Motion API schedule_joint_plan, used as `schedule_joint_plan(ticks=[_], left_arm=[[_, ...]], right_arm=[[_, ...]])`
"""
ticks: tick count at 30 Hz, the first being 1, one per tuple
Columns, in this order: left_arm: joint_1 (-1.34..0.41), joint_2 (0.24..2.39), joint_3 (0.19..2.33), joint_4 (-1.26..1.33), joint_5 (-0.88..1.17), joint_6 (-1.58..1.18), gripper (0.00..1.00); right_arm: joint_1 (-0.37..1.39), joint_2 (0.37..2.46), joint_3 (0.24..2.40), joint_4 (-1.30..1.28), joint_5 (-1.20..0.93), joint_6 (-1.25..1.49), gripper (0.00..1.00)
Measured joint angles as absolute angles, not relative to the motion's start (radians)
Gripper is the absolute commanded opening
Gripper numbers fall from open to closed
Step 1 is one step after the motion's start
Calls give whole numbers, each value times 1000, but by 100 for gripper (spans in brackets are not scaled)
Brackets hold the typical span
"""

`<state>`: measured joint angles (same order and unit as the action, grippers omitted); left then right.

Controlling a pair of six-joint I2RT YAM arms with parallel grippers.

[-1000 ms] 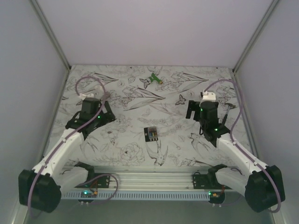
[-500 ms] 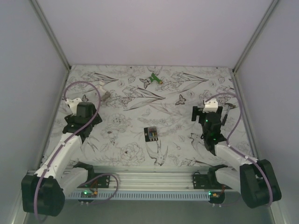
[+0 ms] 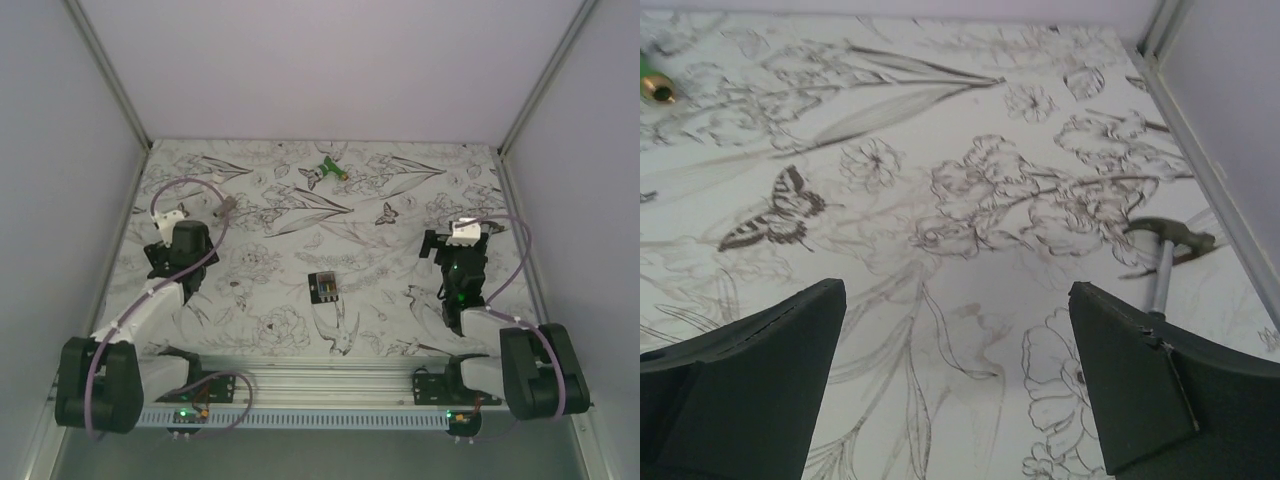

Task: Snap on the fuse box
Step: Reset both arms

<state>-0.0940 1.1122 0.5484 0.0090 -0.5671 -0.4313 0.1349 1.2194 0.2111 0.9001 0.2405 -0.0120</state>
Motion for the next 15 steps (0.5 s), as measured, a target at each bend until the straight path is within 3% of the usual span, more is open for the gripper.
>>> schedule_joint_plan(ticks=[15], left_arm=[[-46,1461,481,487,-327,-163,100]], right_arm=[[82,1494,207,1071,62,-13,99]])
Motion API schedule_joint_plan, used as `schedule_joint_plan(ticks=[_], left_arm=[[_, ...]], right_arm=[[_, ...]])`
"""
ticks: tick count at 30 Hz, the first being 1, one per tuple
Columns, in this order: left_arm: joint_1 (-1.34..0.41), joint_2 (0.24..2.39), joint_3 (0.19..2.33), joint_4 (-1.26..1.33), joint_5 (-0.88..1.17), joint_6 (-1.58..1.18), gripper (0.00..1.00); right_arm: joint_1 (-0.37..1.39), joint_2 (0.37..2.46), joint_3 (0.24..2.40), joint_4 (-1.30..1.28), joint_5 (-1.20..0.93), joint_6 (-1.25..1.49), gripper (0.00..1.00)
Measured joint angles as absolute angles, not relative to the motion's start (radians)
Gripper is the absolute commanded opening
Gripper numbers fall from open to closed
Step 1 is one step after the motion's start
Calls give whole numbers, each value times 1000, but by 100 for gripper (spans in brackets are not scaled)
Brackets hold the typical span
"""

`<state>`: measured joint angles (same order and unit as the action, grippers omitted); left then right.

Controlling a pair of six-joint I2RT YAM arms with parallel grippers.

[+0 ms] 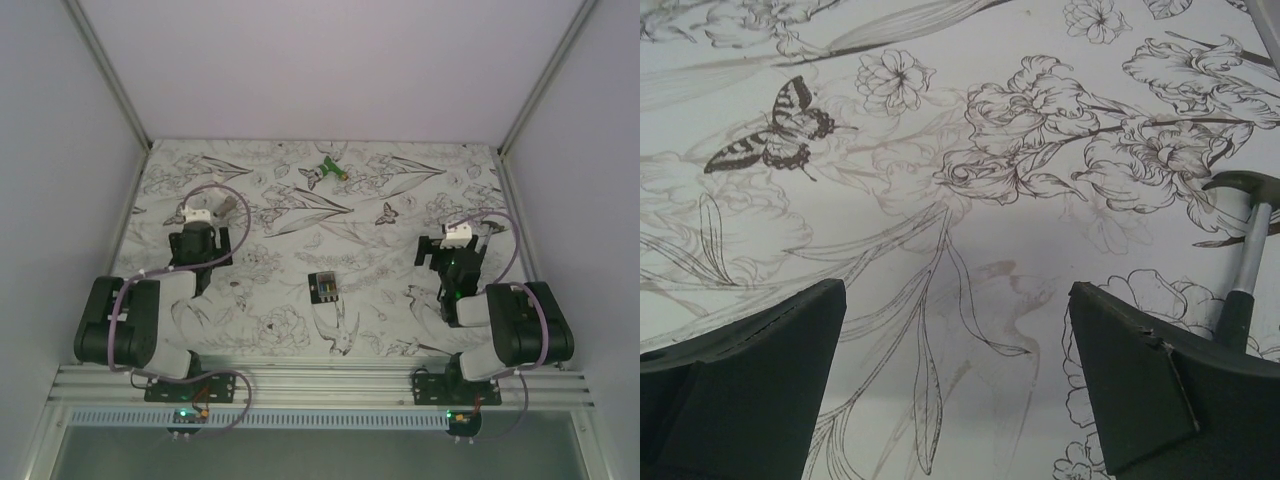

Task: Snap on the fuse box
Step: Reset both arms

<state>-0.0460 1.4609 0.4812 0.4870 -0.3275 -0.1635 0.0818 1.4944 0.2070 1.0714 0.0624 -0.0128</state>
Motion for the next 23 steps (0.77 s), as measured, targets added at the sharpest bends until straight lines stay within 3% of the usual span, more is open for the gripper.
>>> schedule_joint_plan(ticks=[6,23], left_arm=[[-46,1490,389,732,-160,-68,100],[-37,1499,381,809,-93,-35,100]], right_arm=[[54,1497,249,1069,53,15,99],[50,1497,253,1067,50,24,99]])
